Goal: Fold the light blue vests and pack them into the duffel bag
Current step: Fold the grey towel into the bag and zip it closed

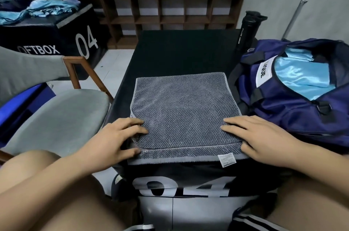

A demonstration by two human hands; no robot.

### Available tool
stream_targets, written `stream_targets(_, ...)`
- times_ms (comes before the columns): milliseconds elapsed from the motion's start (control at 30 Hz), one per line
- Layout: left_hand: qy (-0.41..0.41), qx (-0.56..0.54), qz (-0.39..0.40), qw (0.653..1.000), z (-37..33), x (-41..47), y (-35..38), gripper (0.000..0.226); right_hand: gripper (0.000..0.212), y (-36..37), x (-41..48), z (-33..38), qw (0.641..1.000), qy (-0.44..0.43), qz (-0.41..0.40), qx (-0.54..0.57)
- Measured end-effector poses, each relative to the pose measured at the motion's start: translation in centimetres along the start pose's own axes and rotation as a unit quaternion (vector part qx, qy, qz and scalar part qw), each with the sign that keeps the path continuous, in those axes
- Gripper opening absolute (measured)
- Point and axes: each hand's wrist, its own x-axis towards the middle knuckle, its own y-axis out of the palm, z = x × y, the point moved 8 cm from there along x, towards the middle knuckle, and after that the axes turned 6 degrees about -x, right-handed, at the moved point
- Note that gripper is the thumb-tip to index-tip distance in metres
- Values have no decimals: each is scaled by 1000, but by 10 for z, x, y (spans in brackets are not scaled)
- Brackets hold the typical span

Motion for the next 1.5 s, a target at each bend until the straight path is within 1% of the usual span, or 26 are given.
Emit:
stream_targets(167, 16, 42, -7, 999, 10, 15, -7, 42, 66, 3, 16, -4, 1000, 7, -18, 1)
stream_targets(333, -9, 107, -28, 994, 34, 44, -16, 41, 66, 9, 47, -11, 996, 41, -53, -57)
stream_targets(367, -13, 118, -34, 992, 39, 52, -18, 40, 64, 10, 57, -13, 995, 46, -48, -71)
stream_targets(500, -28, 134, -62, 989, 58, 86, -31, 38, 46, 9, 98, -26, 993, 87, -6, -81)
stream_targets(567, -27, 133, -88, 987, 60, 94, -38, 33, 38, 6, 114, -30, 990, 101, 15, -94)
stream_targets(600, -25, 129, -104, 986, 60, 94, -42, 30, 35, 3, 120, -29, 990, 104, 13, -97)
stream_targets(700, -16, 124, -135, 983, 55, 88, -46, 25, 35, -14, 133, -11, 990, 89, -60, -95)
stream_targets(767, -9, 116, -142, 983, 53, 81, -48, 23, 32, -20, 139, 7, 987, 53, -117, -98)
stream_targets(833, 3, 104, -151, 983, 46, 74, -52, 19, 25, -16, 144, 20, 985, 19, -146, -91)
stream_targets(900, 16, 88, -161, 983, 37, 66, -56, 14, 21, -13, 147, 21, 984, 12, -164, -72)
stream_targets(1000, 23, 52, -151, 987, 25, 54, -54, 9, 16, -11, 144, 17, 982, 25, -181, -52)
stream_targets(1133, 9, 38, -96, 995, 24, 45, -33, 11, 15, -8, 144, 16, 983, 24, -176, -44)
stream_targets(1233, -11, 39, -98, 994, 28, 44, -31, 13, 13, -16, 140, 12, 984, 20, -176, -24)
stream_targets(1400, -17, 48, -94, 994, 34, 42, -29, 13, 7, -45, 104, 13, 974, -9, -225, -34)
stream_targets(1433, -17, 51, -93, 994, 35, 42, -29, 14, 8, -44, 97, 14, 975, -19, -218, -49)
stream_targets(1500, -18, 58, -90, 994, 36, 42, -29, 16, 16, -32, 89, 10, 980, -19, -179, -79)
